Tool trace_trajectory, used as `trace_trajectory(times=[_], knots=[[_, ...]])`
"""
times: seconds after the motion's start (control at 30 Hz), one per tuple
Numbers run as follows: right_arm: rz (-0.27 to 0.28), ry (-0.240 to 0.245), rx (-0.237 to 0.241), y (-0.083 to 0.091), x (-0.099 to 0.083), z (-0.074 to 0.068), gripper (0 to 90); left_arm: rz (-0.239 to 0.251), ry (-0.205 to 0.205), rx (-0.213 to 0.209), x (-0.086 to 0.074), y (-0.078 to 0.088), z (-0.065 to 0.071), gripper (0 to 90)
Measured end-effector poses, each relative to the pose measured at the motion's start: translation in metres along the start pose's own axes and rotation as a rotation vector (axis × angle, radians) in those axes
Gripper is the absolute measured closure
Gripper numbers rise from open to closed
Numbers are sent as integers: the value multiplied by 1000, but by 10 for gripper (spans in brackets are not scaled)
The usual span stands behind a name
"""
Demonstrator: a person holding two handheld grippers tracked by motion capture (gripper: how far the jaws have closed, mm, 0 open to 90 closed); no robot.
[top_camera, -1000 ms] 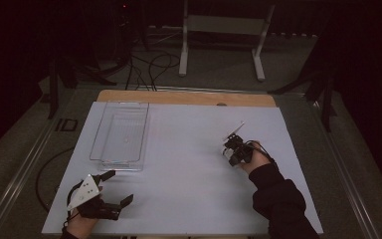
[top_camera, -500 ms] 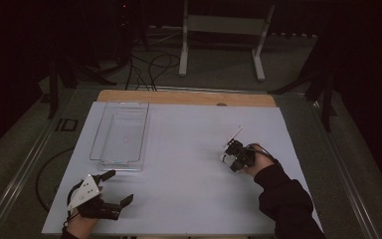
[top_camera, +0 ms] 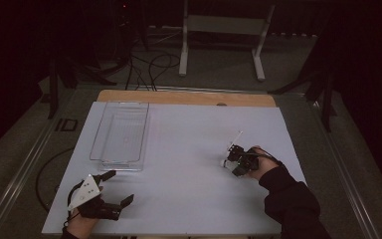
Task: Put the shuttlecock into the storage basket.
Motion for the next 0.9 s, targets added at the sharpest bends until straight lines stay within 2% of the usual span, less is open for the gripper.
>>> trace_trajectory(times=[0.2, 0.27, 0.33, 0.43, 0.63, 0.9], knots=[[-10, 37, 13, 0, -4, -5, 900, 0, 1, 1, 0, 0, 0, 0], [7, 44, 26, 1, -4, -6, 900, -1, 1, 0, 0, 0, 0, 0], [2, 61, 50, 1, -4, -10, 899, -1, 0, 0, 0, 0, 0, 0], [-12, 70, 52, 1, -4, -15, 900, 0, -1, 0, 0, 0, 0, 0], [-8, 102, 80, 3, -3, -21, 900, -1, 0, -1, 0, 0, 0, 0], [-14, 142, 95, 5, -1, -30, 899, -4, -3, -1, 0, 0, 1, 0]])
Point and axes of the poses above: each handheld gripper's, and its own axes: y roughly backward along the jaws, x roughly out of its top, z roughly to its right, the point moved 3 cm from there along -y, roughly forward along the jaws, and after that the axes turned 1 degree about -z, right-handed, at the moved point
